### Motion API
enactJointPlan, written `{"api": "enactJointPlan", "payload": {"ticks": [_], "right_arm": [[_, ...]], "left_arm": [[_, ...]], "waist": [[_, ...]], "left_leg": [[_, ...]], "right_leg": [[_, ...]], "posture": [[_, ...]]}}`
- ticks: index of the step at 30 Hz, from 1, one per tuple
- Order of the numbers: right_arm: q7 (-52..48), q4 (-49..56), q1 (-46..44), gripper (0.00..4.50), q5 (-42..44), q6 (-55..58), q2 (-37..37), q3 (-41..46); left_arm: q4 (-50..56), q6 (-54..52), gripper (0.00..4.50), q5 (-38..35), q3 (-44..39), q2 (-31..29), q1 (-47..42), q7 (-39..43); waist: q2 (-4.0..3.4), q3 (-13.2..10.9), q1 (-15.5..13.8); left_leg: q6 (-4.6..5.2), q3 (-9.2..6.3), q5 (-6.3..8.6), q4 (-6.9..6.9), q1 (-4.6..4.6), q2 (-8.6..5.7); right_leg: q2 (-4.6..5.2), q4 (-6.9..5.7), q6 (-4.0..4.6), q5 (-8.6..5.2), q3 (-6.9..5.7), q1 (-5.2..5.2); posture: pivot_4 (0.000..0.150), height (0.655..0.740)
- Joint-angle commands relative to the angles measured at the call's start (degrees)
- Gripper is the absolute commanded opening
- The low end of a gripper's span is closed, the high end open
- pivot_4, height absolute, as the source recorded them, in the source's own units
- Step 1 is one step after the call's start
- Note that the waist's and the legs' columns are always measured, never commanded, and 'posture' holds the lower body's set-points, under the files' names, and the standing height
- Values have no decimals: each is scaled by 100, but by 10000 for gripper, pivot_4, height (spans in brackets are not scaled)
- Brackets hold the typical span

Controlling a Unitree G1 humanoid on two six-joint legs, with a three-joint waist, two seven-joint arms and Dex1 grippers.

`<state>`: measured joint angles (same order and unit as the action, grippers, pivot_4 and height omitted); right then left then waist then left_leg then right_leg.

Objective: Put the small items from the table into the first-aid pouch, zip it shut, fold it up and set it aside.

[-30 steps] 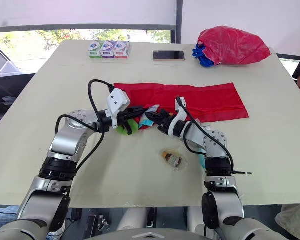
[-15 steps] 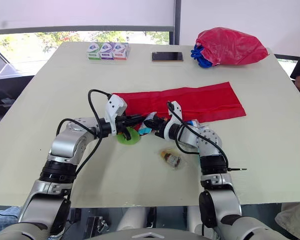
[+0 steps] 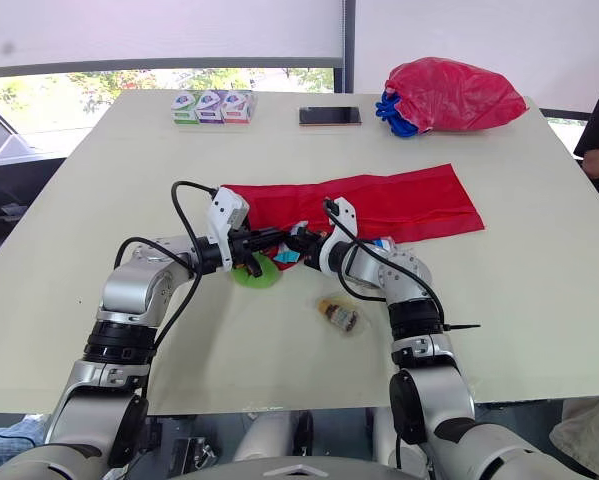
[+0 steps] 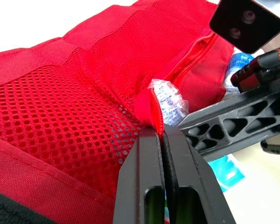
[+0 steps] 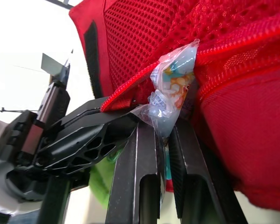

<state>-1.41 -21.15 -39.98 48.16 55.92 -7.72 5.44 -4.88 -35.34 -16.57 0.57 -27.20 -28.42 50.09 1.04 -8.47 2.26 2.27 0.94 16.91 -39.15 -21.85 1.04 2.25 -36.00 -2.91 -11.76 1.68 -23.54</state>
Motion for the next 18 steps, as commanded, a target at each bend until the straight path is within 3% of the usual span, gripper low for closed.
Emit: {"api": "enactJointPlan", "payload": {"ticks": [1, 13, 18], "right_arm": [[360, -305, -98, 0, -423, -248, -248, 95], [489, -929, -671, 0, 568, -1139, -678, 1037], [499, -893, -566, 0, 529, -1074, -541, 725]], "left_arm": [[540, -44, 393, -292, 143, 122, 26, 140], [938, -47, 393, -274, 288, 89, 354, 190], [920, -53, 393, -291, 267, 58, 358, 156]], "waist": [[-1, 1, -1], [-2, 5, -1], [-4, 4, 4]], "left_leg": [[0, 0, 0, 0, 0, 0], [0, -1, 0, 0, -2, 3], [0, 0, 0, 5, 0, 5]], "right_leg": [[0, 0, 0, 0, 0, 0], [1, 4, 1, 1, 1, 1], [1, 4, 2, 0, 2, 0]], "posture": [[1500, 7400], [1500, 7400], [1500, 7400]]}}
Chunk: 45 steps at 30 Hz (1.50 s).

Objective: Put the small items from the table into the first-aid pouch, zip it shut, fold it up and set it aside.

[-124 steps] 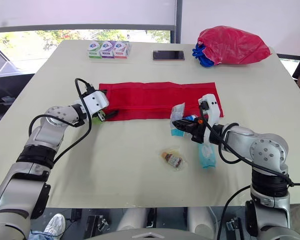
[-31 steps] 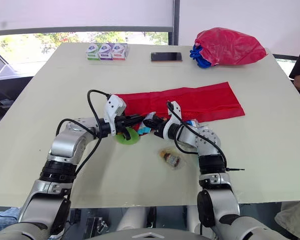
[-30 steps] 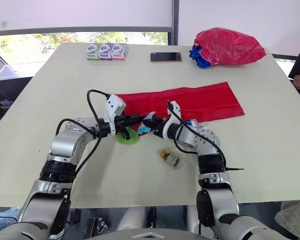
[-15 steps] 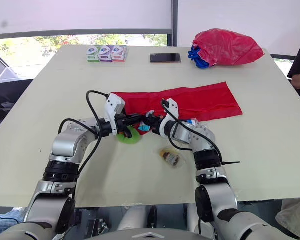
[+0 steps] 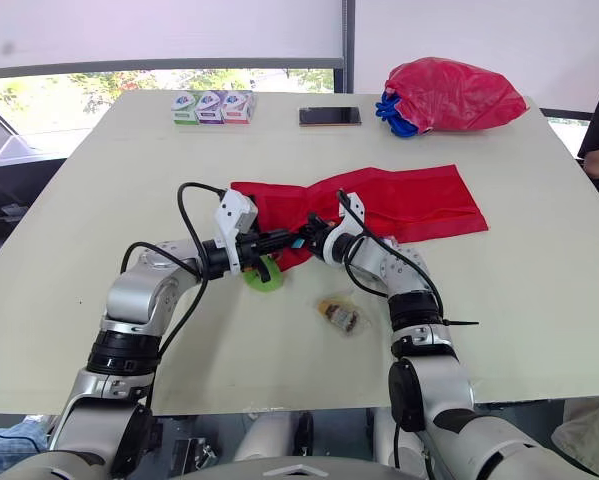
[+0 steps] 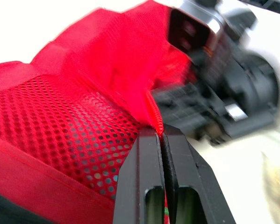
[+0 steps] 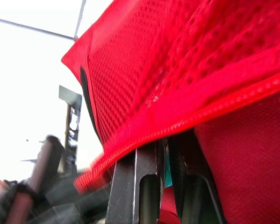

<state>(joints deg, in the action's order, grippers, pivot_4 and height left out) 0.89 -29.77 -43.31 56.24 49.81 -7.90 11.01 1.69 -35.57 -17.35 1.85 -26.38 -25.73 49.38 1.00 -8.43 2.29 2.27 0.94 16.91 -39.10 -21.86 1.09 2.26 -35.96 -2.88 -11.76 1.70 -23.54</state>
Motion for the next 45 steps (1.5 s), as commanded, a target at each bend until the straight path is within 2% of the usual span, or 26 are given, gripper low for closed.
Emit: {"api": "enactJointPlan", "payload": {"ticks": [1, 5, 10, 22, 34, 45], "right_arm": [[264, 4, -212, 0, -280, -390, -500, 102], [169, 166, -155, 0, -450, -245, -382, -197], [102, 393, -45, 20487, -698, -64, -310, -371], [-299, 899, 140, 20487, -1197, 334, -166, -591], [-602, 2034, 529, 20487, -1070, 1472, 406, -481], [-1045, 2711, 742, 20487, -999, 1762, 676, -380]], "left_arm": [[240, -10, 393, -214, 132, -9, 70, 197], [114, 42, 393, -201, 75, 67, -32, 68], [-158, 171, 0, -129, 12, 81, -179, 4], [-497, 367, 0, -91, -31, -10, -325, 135], [-837, 518, 0, -106, -42, -177, -514, 358], [-1079, 680, 0, -114, -36, -269, -578, 512]], "waist": [[0, 0, 3], [-2, -2, 4], [-7, -7, -5], [-8, -9, -10], [-7, -9, 8], [-5, -11, 9]], "left_leg": [[0, 0, 0, 0, 0, 1], [0, 1, 0, 1, -2, 1], [0, 0, 0, 1, -13, -1], [0, -2, 1, 29, -14, -3], [0, 0, 0, 68, -19, -14], [0, 2, 1, 70, -22, -13]], "right_leg": [[0, 0, 0, 0, 0, 0], [-1, 3, 0, 0, 0, -2], [0, 7, 0, 0, -1, -8], [2, 17, 1, -1, -3, -13], [13, 38, 2, -2, -5, -26], [12, 41, 1, -3, -6, -30]], "posture": [[1500, 7400], [1500, 7400], [1500, 7400], [1500, 7400], [1500, 7400], [1500, 7400]]}}
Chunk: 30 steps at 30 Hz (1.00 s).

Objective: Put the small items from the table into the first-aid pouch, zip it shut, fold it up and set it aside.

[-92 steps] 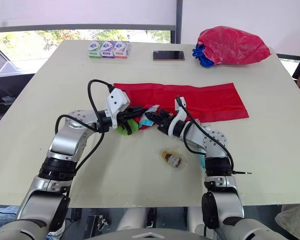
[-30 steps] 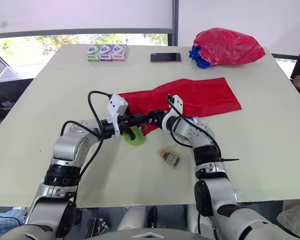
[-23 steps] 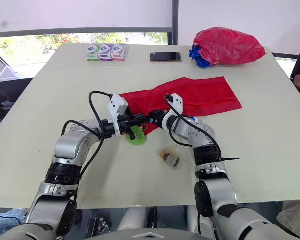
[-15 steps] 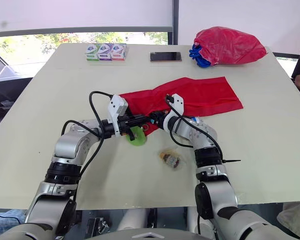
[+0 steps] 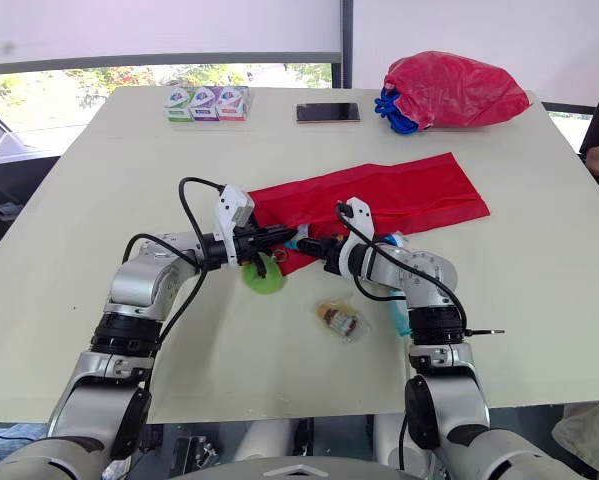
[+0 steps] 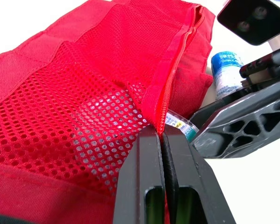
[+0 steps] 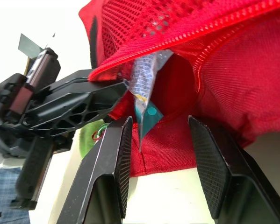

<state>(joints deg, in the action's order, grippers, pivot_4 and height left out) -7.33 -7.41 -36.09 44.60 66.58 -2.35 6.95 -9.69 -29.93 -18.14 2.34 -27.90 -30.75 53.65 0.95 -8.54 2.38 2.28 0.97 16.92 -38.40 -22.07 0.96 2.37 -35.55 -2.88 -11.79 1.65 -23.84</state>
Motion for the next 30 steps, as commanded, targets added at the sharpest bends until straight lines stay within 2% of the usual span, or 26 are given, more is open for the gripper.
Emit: {"api": "enactJointPlan", "payload": {"ticks": [1, 6, 7, 9, 10, 11, 20, 30], "right_arm": [[-317, 593, 49, 20487, 153, 99, 213, -25], [-695, 1062, 157, 20487, 92, 103, 533, -303], [-768, 1117, 162, 15164, 44, 48, 584, -382], [-861, 1176, 160, 10159, -76, -85, 634, -545], [-884, 1177, 155, 3810, -149, -158, 632, -624], [-903, 1156, 146, 360, -241, -233, 623, -719], [-1029, 492, -73, 360, -1167, -937, 449, -1478], [-1034, -706, -632, 360, -1949, -1970, -146, -1510]], "left_arm": [[56, 119, 0, -46, -96, -138, -68, 108], [0, 150, 0, -74, -101, -202, -42, 202], [-20, 156, 0, -80, -94, -204, -48, 230], [-69, 177, 0, -81, -81, -197, -71, 276], [-96, 190, 0, -78, -77, -192, -86, 295], [-121, 202, 0, -73, -75, -189, -100, 311], [-187, 243, 0, -91, -58, -179, -118, 431], [-22, 178, 0, -115, -9, -108, 39, 425]], "waist": [[0, 0, -1], [1, 0, -4], [1, 0, 0], [1, 0, 1], [1, 0, -1], [2, 0, -1], [5, 0, -2], [6, 0, -2]], "left_leg": [[0, 0, 0, 0, -1, 0], [0, 0, 0, 0, -8, -1], [0, 0, 0, 0, -8, -1], [0, 1, 0, 0, -6, 0], [0, 1, 0, 0, -6, 0], [0, 1, 0, -1, -6, 0], [-1, 4, -1, -2, -6, -1], [-3, 3, -2, -2, -5, -1]], "right_leg": [[0, 0, 0, 0, 0, -1], [0, 3, -1, 0, 0, -8], [0, 2, 0, 0, 0, -8], [-1, 0, -1, 0, 0, -9], [-2, 0, -1, 0, 0, -9], [-2, -1, -1, 0, 0, -9], [-2, -2, -1, 0, 1, -10], [-2, -5, 0, 0, 1, -10]], "posture": [[1500, 7400], [1500, 7400], [1500, 7400], [1500, 7400], [1500, 7400], [1500, 7400], [1500, 7400], [1500, 7400]]}}
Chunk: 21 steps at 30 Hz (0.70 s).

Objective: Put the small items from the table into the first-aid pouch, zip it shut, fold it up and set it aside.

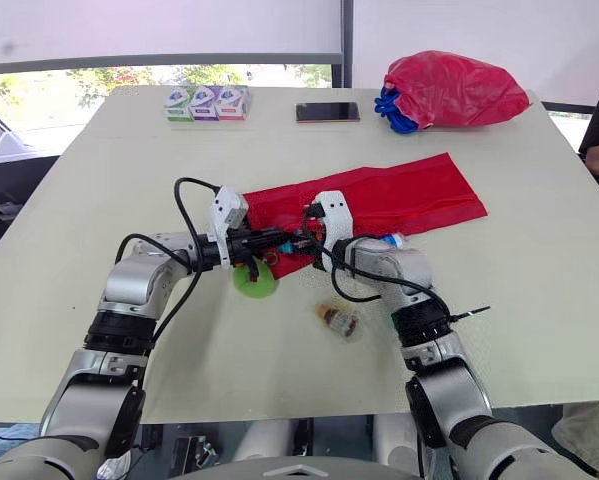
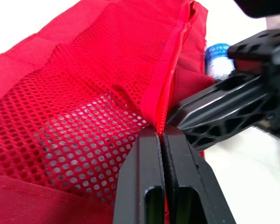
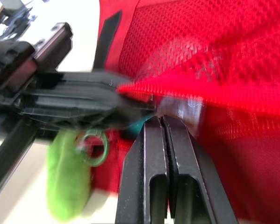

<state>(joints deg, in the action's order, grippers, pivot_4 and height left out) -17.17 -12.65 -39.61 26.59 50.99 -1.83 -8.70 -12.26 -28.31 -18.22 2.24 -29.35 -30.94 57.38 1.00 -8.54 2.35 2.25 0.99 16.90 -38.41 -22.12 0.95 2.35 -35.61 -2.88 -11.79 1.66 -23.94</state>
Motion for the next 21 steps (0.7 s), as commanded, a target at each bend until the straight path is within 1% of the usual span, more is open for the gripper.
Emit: {"api": "enactJointPlan", "payload": {"ticks": [1, 6, 15, 18, 21], "right_arm": [[-60, -316, -345, 360, -196, -504, -260, 80], [-88, -901, -583, 360, -464, -929, -488, 153], [-253, -1565, -678, 360, -717, -2140, -810, 394], [-362, -1661, -691, 360, -638, -2224, -887, 455], [-566, -1439, -535, 360, -576, -2082, -798, 387]], "left_arm": [[263, 11, 0, -109, 18, 43, 84, 57], [381, -8, 0, -104, 67, 68, 195, 71], [580, -122, 0, -110, 101, 131, 302, 39], [579, -136, 0, -91, 114, 161, 281, 28], [541, -110, 0, -62, 119, 144, 251, 32]], "waist": [[0, 0, 3], [1, 0, 6], [0, 0, 10], [0, 0, 10], [0, 0, 9]], "left_leg": [[-1, 1, 0, 0, 0, 0], [-9, 1, -5, 0, 2, 0], [-11, 0, -7, 0, 8, 0], [-12, 0, -7, 0, 7, 0], [-15, -1, -9, 0, 7, 0]], "right_leg": [[0, 0, 0, 0, 0, 0], [1, -5, 1, 1, 1, 0], [2, -15, 1, 1, 1, 0], [2, -15, 1, 1, 1, 0], [2, -15, 2, 1, 1, 0]], "posture": [[1500, 7400], [1500, 7400], [1500, 7400], [1500, 7400], [1500, 7400]]}}
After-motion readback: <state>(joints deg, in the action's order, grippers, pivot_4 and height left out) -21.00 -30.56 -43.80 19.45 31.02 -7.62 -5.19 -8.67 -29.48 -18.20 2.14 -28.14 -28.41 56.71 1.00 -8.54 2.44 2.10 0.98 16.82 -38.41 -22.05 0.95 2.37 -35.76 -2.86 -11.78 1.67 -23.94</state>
